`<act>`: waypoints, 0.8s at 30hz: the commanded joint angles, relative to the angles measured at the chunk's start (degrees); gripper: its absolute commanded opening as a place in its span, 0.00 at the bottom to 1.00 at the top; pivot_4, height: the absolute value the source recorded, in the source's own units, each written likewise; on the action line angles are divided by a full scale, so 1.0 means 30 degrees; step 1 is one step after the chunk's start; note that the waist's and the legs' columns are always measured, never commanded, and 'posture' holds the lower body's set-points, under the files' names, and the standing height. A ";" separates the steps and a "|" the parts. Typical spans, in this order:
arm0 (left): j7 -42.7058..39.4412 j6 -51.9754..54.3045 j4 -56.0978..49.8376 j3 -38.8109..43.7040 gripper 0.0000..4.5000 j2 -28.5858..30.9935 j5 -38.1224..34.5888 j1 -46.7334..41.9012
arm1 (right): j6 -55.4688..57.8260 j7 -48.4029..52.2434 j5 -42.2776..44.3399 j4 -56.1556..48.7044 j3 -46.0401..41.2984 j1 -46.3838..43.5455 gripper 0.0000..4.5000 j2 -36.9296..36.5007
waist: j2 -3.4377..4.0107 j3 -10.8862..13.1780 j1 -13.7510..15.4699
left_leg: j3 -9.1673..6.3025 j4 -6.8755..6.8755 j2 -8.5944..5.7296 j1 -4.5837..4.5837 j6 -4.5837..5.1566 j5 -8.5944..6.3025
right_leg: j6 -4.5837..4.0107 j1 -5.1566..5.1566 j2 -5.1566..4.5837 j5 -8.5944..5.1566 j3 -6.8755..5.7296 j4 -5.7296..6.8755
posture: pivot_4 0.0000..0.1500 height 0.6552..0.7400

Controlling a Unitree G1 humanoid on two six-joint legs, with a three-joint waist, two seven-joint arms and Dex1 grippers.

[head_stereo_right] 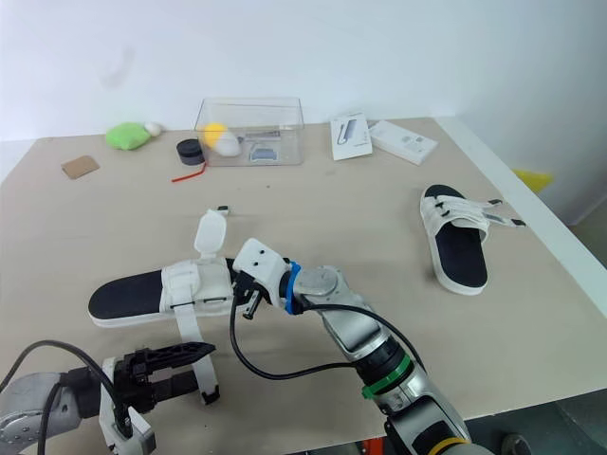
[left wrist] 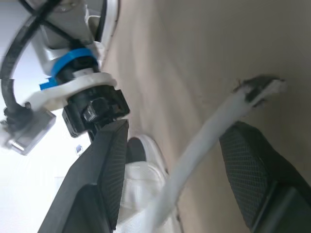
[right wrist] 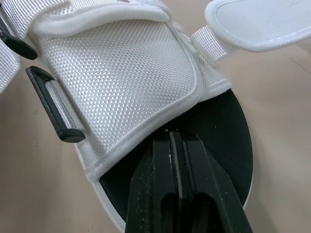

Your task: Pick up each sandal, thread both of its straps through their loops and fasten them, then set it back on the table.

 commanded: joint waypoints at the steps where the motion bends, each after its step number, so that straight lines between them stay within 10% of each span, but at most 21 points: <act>1: -0.0525 0.0348 -0.1034 -0.1428 0.38 0.1155 -0.1710 -0.0658 | 0.0127 -0.0086 -0.0163 0.0149 0.0285 0.0088 0.00 -0.0010 | 0.0000 0.0000 0.0003 | -0.0001 0.0000 0.0000 0.0000 0.0000 0.0000 | 0.0001 0.0000 0.0000 0.0000 -0.0001 0.0001 | 1.00 1.00; 7: -0.0298 0.0279 -0.0919 -0.1900 0.02 0.1615 -0.2264 -0.0784 | 0.0139 -0.0149 -0.0138 0.0165 0.0226 0.0121 0.00 0.0013 | 0.0008 0.0005 -0.0004 | 0.0000 0.0000 0.0004 0.0001 0.0000 0.0000 | 0.0004 -0.0001 0.0013 0.0003 0.0000 0.0000 | 1.00 1.00; 14: -0.0041 0.0345 -0.1065 -0.2423 0.02 0.1959 -0.3860 -0.0477 | 0.0122 -0.0103 -0.0075 0.0229 0.0171 0.0091 0.00 0.0015 | 0.0007 0.0005 -0.0004 | 0.0001 0.0000 0.0005 0.0001 0.0000 0.0000 | 0.0006 -0.0002 0.0012 0.0004 0.0002 0.0000 | 1.00 1.00; 24: -0.1145 1.4060 -0.5956 -0.2955 0.02 0.3120 -1.7691 -0.1406 | 0.0718 0.0281 0.0095 0.0206 0.0316 0.0030 0.00 -0.0126 | 0.0004 0.0004 -0.0011 | -0.0014 0.0011 0.0008 -0.0002 0.0002 0.0002 | 0.0041 0.0004 0.0033 0.0023 0.0000 0.0003 | 1.00 1.00</act>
